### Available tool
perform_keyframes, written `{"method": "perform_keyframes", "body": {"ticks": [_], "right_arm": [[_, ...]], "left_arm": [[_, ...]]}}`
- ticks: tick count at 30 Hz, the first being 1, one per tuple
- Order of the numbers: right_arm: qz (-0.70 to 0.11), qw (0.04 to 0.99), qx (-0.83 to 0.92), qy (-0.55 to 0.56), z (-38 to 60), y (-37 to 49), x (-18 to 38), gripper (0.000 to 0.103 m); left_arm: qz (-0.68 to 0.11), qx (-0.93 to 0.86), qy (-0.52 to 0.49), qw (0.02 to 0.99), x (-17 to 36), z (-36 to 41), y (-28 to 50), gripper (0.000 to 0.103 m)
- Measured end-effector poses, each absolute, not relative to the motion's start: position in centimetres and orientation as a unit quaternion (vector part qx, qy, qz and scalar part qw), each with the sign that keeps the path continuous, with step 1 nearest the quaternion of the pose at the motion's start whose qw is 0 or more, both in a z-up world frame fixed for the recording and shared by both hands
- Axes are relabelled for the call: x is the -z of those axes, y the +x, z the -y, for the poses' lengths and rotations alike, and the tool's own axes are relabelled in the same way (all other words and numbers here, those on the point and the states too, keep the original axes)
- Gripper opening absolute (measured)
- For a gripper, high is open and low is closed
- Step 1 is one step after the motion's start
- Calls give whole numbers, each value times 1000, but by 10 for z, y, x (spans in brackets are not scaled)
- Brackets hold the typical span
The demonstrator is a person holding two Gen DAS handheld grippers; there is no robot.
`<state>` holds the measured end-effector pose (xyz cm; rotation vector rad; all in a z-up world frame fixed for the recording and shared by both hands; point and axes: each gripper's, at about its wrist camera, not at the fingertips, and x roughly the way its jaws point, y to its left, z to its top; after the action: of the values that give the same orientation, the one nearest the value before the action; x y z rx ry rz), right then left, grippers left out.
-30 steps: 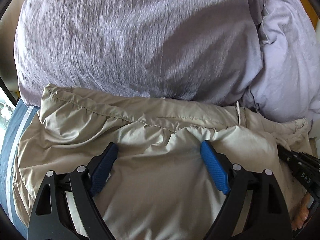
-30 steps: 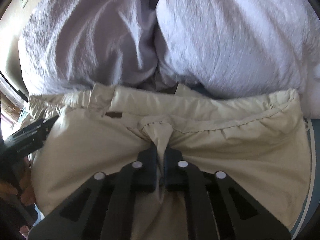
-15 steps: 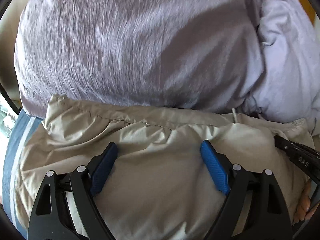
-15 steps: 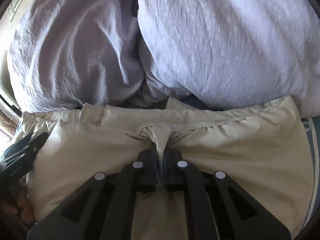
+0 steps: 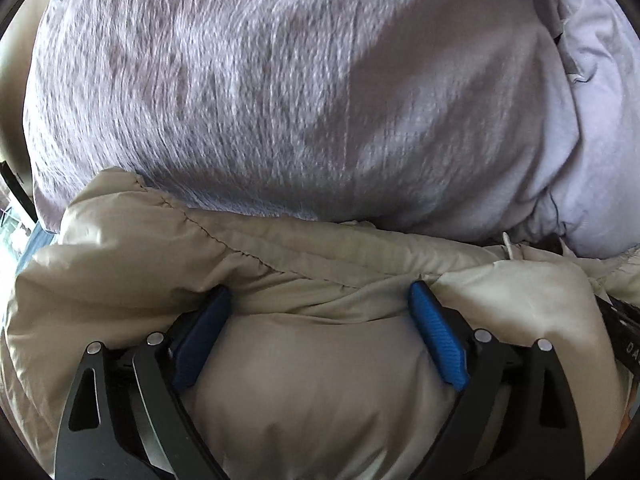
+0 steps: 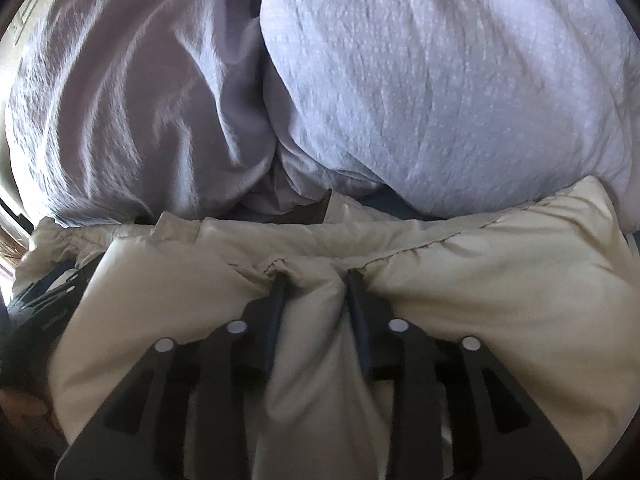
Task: Fold large clothes
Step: 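Fold the hem toward the collar with both grippers and lower it, then open both grippers and release the folded hem onto the jacket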
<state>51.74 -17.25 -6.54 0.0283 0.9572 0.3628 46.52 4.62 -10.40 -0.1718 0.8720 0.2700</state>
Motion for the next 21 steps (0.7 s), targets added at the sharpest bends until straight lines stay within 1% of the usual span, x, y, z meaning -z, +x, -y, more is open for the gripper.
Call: {"method": "perform_keyframes", "body": {"ticks": [3,6,8,10,12,16,21], "right_arm": [[-451,876,-171,-6,165,514,70,39],[-458,873,-171,-7,162,516,70,39],[-460,872,-169,4,169,511,63,44],[-453,876,-168,17,178,503,50,53],[-437,885,-160,35,199,492,37,57],[-424,896,-125,31,235,480,31,57],[-419,905,-72,-1,268,470,43,57]], "left_arm": [[-423,-133,-82,893,110,-44,470,94],[-436,-139,-77,886,113,-44,469,94],[-441,-140,-82,883,107,-47,463,94],[-439,-138,-92,883,96,-55,455,93],[-430,-138,-97,887,86,-61,443,93],[-417,-154,-89,891,75,-80,425,93],[-414,-196,-59,887,79,-101,415,93]]}}
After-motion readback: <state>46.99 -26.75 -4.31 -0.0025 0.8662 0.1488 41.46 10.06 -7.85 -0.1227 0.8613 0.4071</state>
